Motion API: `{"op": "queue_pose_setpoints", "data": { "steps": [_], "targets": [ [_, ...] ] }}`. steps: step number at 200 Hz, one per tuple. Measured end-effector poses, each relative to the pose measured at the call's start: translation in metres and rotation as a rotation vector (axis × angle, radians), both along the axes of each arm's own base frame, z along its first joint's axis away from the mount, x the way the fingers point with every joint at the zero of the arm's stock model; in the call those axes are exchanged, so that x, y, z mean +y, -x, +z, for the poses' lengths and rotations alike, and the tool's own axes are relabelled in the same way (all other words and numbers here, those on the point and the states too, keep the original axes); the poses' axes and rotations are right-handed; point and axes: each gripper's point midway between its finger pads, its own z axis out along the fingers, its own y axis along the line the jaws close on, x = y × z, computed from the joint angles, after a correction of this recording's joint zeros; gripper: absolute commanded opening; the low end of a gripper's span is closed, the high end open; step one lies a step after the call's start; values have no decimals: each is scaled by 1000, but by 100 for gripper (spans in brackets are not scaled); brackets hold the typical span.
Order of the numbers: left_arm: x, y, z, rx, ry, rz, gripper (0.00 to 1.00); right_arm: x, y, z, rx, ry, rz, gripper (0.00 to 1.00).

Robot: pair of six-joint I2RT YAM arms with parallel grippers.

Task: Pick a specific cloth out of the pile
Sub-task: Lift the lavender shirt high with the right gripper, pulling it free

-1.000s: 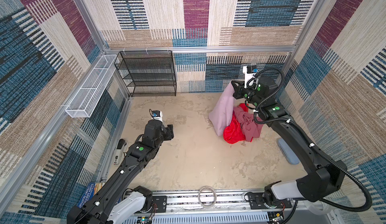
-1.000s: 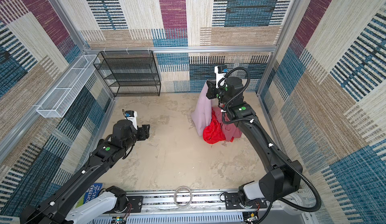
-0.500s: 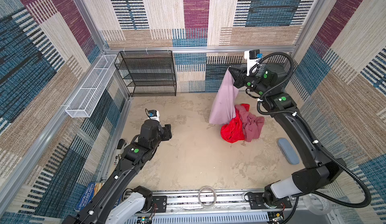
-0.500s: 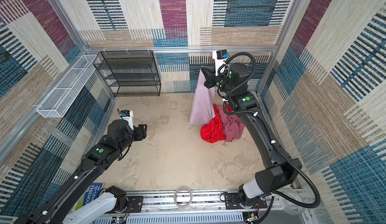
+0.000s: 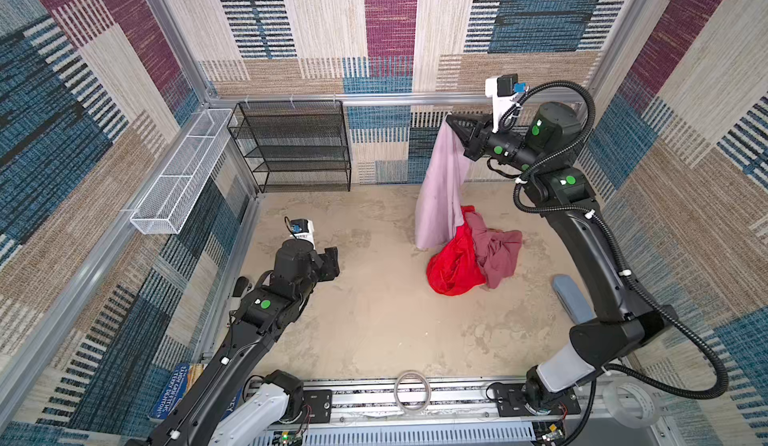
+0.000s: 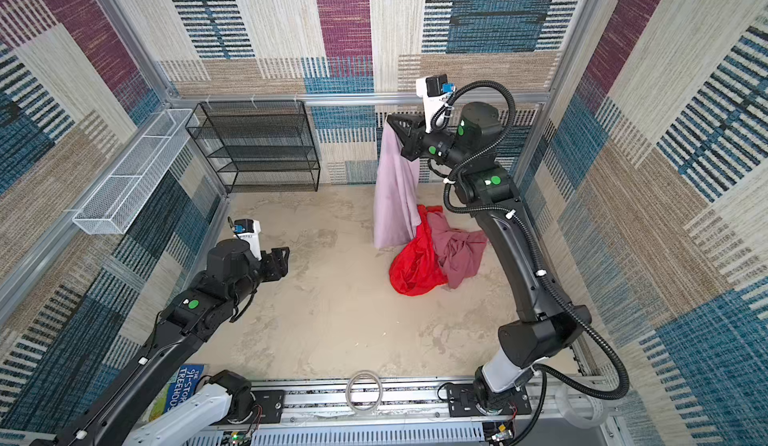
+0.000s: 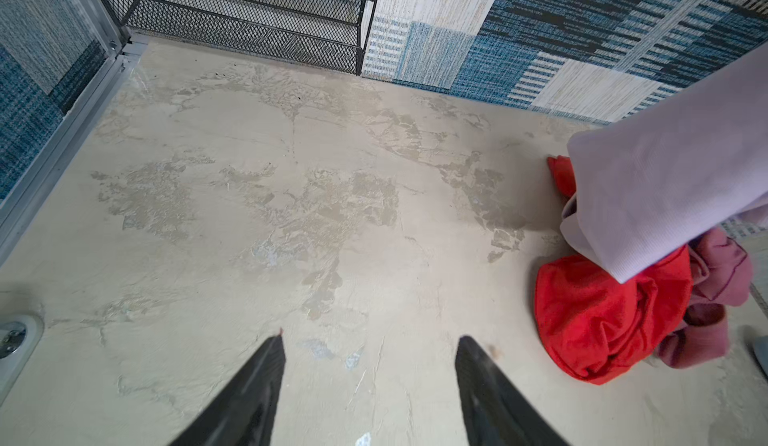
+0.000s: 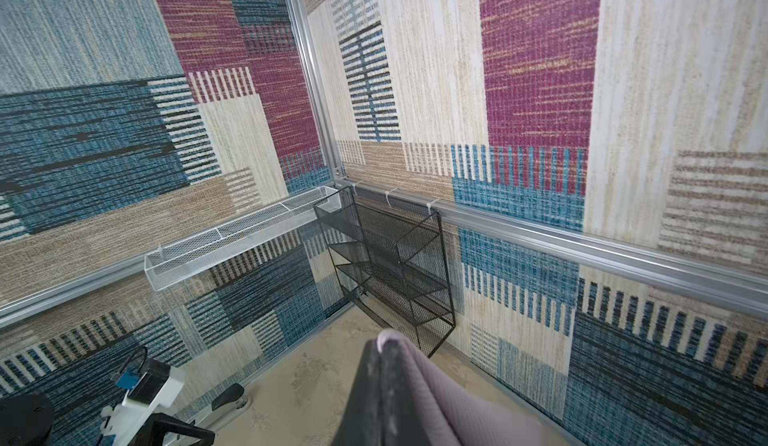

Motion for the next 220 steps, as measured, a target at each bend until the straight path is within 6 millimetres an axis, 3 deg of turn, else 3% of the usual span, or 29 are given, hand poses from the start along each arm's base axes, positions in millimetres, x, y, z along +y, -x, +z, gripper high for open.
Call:
{"op": "queue_pose_setpoints", "data": {
  "steps": [112,158,220],
  "targets": [
    [9,10,17,-28,-2,22,69,17,2,52,-105,-23,119,0],
    [12,11,25,-29,-11,35,69,23,6,58,-113,-35,180,0],
    [21,15,50,-38,-36,68,69,38,20,59,-111,-58,341,0]
  ]
}}
